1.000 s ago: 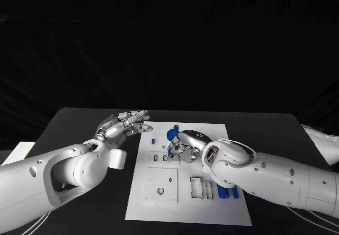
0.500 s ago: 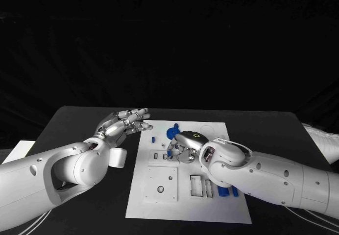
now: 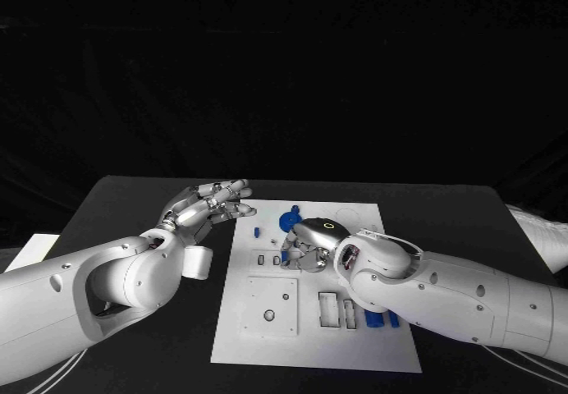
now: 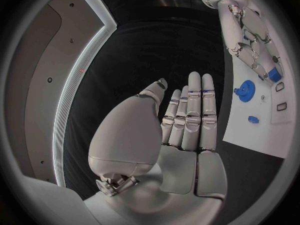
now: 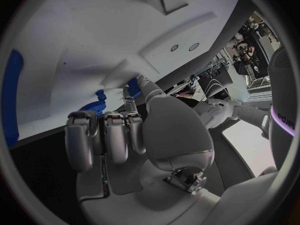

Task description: Assemble the parts on the task board

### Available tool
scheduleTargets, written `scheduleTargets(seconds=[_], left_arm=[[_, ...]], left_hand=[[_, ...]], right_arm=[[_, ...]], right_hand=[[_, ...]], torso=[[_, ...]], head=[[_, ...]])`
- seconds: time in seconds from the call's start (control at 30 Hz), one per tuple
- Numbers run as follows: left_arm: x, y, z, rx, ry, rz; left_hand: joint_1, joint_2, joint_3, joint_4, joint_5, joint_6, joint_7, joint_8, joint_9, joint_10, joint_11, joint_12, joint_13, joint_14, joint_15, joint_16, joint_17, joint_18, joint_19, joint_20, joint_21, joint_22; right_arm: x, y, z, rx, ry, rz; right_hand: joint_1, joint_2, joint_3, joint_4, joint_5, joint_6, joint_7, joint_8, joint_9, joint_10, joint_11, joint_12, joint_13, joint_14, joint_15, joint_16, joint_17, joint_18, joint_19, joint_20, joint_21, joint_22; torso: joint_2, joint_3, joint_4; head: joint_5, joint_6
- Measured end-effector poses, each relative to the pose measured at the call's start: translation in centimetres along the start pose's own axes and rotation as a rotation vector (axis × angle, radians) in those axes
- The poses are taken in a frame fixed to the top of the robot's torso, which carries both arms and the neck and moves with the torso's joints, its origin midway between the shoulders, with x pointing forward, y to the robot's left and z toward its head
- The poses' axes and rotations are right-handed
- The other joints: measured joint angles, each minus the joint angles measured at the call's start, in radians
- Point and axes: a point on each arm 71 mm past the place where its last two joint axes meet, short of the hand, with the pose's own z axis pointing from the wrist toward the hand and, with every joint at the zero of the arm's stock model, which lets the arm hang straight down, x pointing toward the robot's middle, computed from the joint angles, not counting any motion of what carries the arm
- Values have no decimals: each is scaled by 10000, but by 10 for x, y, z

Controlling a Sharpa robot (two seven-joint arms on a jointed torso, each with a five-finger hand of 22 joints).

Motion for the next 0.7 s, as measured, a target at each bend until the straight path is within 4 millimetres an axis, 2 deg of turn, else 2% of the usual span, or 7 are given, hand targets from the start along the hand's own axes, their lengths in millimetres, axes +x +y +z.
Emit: scheduleTargets(seconds=[0.1, 0.17, 0.3, 0.4, 0.6, 0.7], left_arm=[[0, 0, 0, -2, 1, -1], [0, 0, 0, -4, 1, -1], [0, 0, 0, -5, 0, -1], [0, 0, 0, -6, -3, -1], [0, 0, 0, -8, -2, -1], [0, 0, 0, -10, -2, -2]], left_hand=[[0, 0, 0, 0, 0, 0, 0, 0, 0, 0, 0, 0, 0, 0, 0, 0, 0, 0, 0, 0, 0, 0], [0, 0, 0, 0, 0, 0, 0, 0, 0, 0, 0, 0, 0, 0, 0, 0, -1, 0, 0, 0, 0, 0], [0, 0, 0, 0, 0, 0, 0, 0, 0, 0, 0, 0, 0, 0, 0, 0, -1, -1, 0, 0, 0, 0], [0, 0, 0, 0, 0, 0, 0, 0, 0, 0, 0, 0, 0, 0, 0, 0, -1, -1, 0, 0, 0, 0], [0, 0, 0, 0, 0, 0, 0, 0, 0, 0, 0, 0, 0, 0, 0, 0, -1, 0, 0, 0, 0, 0], [0, 0, 0, 0, 0, 0, 0, 0, 0, 0, 0, 0, 0, 0, 0, 0, 17, -1, 0, 0, 0, 0]], right_arm=[[0, 0, 0, 18, 20, -77], [0, 1, -1, 17, 24, -117], [0, 1, -1, 20, 12, -186], [1, 1, -1, 27, 5, -227], [1, 1, -1, 40, -12, -273], [1, 1, -1, 55, -20, -283]], right_hand=[[-106, -105, 28, 28, 34, -38, 26, -152, -62, -28, 115, -215, 0, 34, 41, -45, 0, 0, 0, 0, 0, -1], [-159, -157, 41, 41, 125, -180, 64, -186, -86, -28, 116, -290, 0, 2, 77, -45, 0, 0, 0, 0, 0, -1], [-284, -349, 13, 95, 126, -301, 154, -186, -136, -20, 197, -426, 0, 18, 123, -45, -1, 0, 0, 76, 0, -1], [-330, -417, -16, 123, 126, -365, 143, -185, -152, -19, 196, -445, 0, -3, 144, -44, -1, 0, 0, 76, 0, -2], [-469, -556, -84, 191, 16, -678, 238, -229, -239, -22, 268, -522, -1, -3, 215, -44, -1, 1, 1, 147, -38, -2], [-618, -705, -183, 290, -11, -861, 286, -235, -265, -20, 339, -670, 0, 32, 250, -45, -1, 3, 2, 219, -38, -3]], torso=[[0, 0, 0], [-1, 0, 1], [-1, -1, 3], [-5, 0, 5], [-6, -5, 2], [-6, -5, 2]], head=[[0, -7], [-2, -13], [-17, -25], [-20, -20], [-22, -7], [-22, 0]])
